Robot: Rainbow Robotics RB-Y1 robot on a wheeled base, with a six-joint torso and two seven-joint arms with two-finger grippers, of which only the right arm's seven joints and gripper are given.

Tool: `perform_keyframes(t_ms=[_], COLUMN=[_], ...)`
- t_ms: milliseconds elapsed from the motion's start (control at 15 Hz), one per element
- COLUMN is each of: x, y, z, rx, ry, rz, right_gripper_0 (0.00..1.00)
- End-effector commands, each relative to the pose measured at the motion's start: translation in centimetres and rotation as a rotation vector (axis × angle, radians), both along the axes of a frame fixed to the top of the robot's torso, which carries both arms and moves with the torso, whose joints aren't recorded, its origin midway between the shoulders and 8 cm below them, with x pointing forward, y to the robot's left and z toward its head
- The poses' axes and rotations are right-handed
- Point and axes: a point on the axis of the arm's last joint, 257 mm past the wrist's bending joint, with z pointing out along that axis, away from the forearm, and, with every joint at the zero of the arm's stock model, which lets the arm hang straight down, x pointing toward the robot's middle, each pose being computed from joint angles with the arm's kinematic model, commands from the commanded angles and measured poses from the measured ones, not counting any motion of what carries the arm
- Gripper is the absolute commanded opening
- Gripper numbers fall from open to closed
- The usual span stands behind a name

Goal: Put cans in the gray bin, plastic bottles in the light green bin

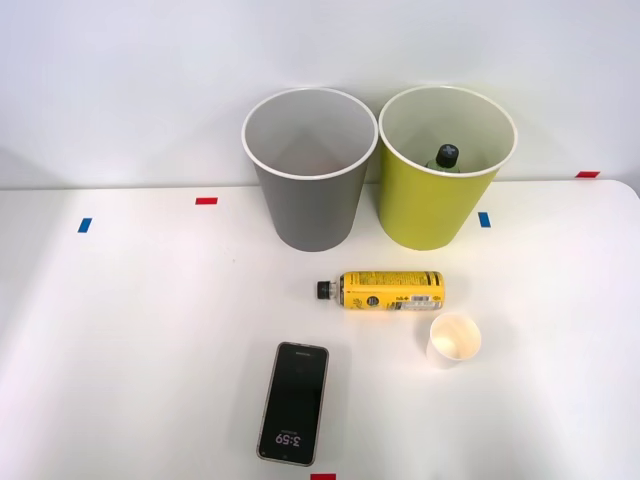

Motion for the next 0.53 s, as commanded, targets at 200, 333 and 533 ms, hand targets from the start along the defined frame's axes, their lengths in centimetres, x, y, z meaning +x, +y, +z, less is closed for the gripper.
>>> perform_keyframes(t_ms=[200, 333, 533], x=[0.0, 0.0, 0.0], y=[0.0, 0.0, 0.0], z=[0.0, 0.0, 0.0], rx=[0.0, 0.0, 0.0], ry=[0.0, 0.0, 0.0], rz=[0.0, 0.0, 0.0], right_gripper_0=[1.0, 1.0, 1.0])
